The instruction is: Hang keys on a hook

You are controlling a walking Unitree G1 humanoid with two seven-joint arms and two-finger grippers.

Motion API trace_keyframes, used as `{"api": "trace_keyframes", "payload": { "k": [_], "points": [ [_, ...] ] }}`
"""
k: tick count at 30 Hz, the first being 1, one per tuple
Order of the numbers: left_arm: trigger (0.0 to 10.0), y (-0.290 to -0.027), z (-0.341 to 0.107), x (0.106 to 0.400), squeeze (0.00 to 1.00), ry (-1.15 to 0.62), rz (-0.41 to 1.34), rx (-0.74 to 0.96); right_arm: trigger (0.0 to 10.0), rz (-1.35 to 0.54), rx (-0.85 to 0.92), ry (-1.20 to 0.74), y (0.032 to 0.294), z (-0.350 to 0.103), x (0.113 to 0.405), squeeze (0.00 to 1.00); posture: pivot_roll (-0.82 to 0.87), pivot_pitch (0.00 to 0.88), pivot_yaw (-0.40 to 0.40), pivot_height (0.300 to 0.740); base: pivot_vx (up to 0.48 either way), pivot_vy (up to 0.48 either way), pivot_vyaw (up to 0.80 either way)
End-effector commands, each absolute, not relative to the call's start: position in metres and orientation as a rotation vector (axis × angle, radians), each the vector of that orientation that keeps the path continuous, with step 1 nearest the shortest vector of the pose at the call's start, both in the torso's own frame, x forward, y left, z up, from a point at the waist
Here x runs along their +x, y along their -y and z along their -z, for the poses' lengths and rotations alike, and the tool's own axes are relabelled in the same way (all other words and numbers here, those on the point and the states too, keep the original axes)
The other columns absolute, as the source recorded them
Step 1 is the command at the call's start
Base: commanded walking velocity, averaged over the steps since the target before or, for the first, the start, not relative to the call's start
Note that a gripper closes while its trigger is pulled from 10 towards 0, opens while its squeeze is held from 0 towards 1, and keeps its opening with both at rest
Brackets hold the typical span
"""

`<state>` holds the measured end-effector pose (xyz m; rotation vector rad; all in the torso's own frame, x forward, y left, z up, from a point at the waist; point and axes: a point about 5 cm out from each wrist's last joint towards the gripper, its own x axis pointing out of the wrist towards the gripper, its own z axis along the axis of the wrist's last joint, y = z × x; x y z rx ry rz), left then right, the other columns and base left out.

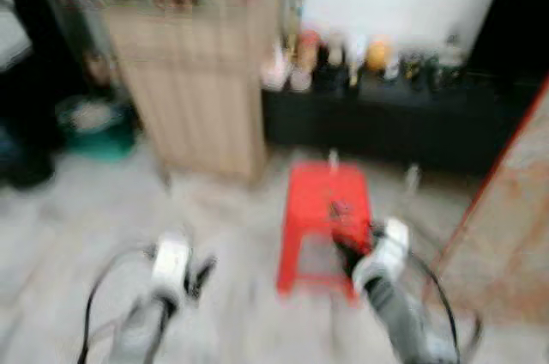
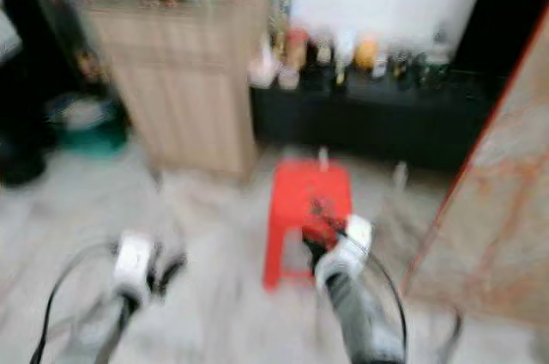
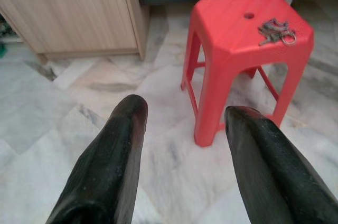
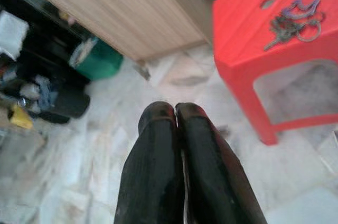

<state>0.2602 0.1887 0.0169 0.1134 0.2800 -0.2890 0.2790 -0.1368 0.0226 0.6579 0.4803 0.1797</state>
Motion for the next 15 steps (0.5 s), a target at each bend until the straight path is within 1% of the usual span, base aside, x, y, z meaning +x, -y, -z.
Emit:
{"api": "trace_keyframes", "payload": {
  "k": [1, 3, 5, 7, 8, 9, 11, 15],
  "points": [
    [10.0, -0.193, -0.019, 0.262, 0.0, -0.28, 0.285, 0.127, 10.0, -0.193, 0.648, -0.474, 0.133, -0.027, 0.281, 0.0, 0.03, 0.0, -0.01, 0.74, 0.0, 0.0, 0.0],
    [10.0, -0.192, -0.021, 0.264, 0.0, -0.271, 0.291, 0.128, 10.0, -0.199, 0.644, -0.474, 0.133, -0.028, 0.282, 0.0, 0.03, 0.0, -0.01, 0.74, 0.0, 0.0, 0.0],
    [10.0, -0.18, -0.039, 0.271, 0.0, -0.211, 0.39, 0.153, 10.0, -0.229, 0.629, -0.454, 0.131, -0.041, 0.289, 0.0, 0.04, 0.0, -0.013, 0.74, 0.0, 0.0, 0.0],
    [10.0, -0.173, -0.05, 0.273, 0.0, -0.177, 0.447, 0.163, 10.0, -0.259, 0.619, -0.449, 0.128, -0.049, 0.292, 0.0, 0.04, 0.0, -0.019, 0.74, 0.0, 0.0, 0.0],
    [10.0, -0.17, -0.055, 0.273, 0.0, -0.164, 0.485, 0.17, 10.0, -0.29, 0.607, -0.453, 0.124, -0.053, 0.292, 0.0, 0.05, 0.0, -0.022, 0.74, 0.0, 0.0, 0.0],
    [10.0, -0.17, -0.055, 0.273, 0.0, -0.164, 0.485, 0.17, 10.0, -0.29, 0.607, -0.453, 0.124, -0.053, 0.292, 0.0, 0.05, 0.0, -0.022, 0.74, 0.0, 0.0, 0.0],
    [10.0, -0.165, -0.063, 0.27, 0.0, -0.145, 0.542, 0.177, 10.0, -0.36, 0.581, -0.47, 0.117, -0.057, 0.289, 0.0, 0.05, 0.0, -0.025, 0.74, 0.0, 0.0, 0.0],
    [10.0, -0.159, -0.072, 0.266, 0.0, -0.14, 0.618, 0.199, 10.0, -0.375, 0.556, -0.49, 0.118, -0.063, 0.289, 0.0, 0.06, 0.0, -0.029, 0.74, 0.0, 0.0, 0.0]
  ]
}}
